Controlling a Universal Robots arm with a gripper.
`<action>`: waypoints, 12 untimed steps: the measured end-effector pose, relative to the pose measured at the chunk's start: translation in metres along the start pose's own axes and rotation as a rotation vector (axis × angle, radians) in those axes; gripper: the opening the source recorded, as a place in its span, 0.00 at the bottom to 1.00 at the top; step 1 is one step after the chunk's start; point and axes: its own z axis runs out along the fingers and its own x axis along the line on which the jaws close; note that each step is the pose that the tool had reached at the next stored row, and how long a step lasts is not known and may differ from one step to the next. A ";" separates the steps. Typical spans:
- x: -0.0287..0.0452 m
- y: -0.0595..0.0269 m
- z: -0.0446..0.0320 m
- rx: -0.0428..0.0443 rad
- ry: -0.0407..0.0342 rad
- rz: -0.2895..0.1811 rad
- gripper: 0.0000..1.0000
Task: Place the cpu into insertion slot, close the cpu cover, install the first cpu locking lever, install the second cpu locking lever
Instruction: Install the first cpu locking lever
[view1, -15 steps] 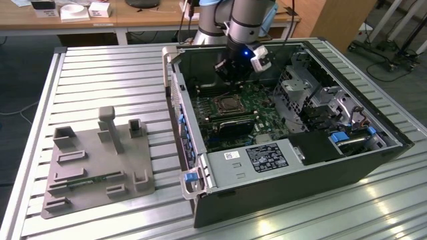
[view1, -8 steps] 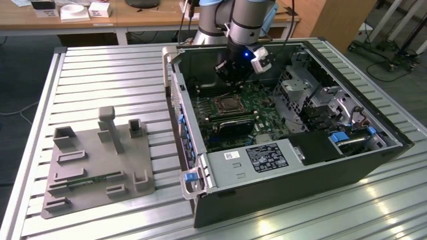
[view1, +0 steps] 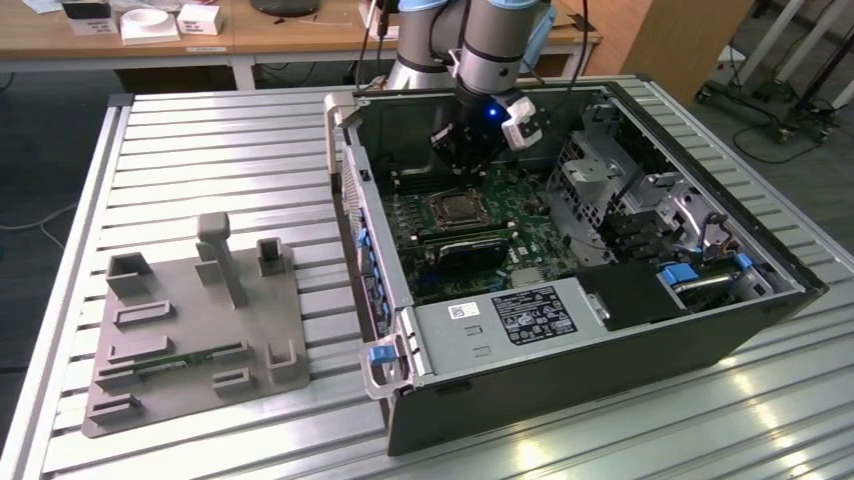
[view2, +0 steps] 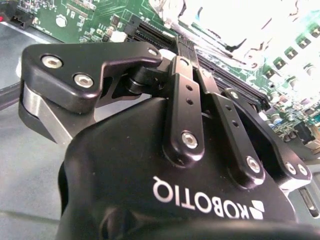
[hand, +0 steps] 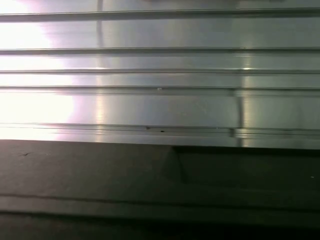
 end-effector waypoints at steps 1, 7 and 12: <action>0.0000 0.0000 0.0000 0.0002 0.0001 0.000 0.10; -0.0009 0.0000 0.0006 0.0000 0.0000 0.000 0.10; -0.0016 0.0000 0.0014 -0.0001 -0.0001 0.000 0.10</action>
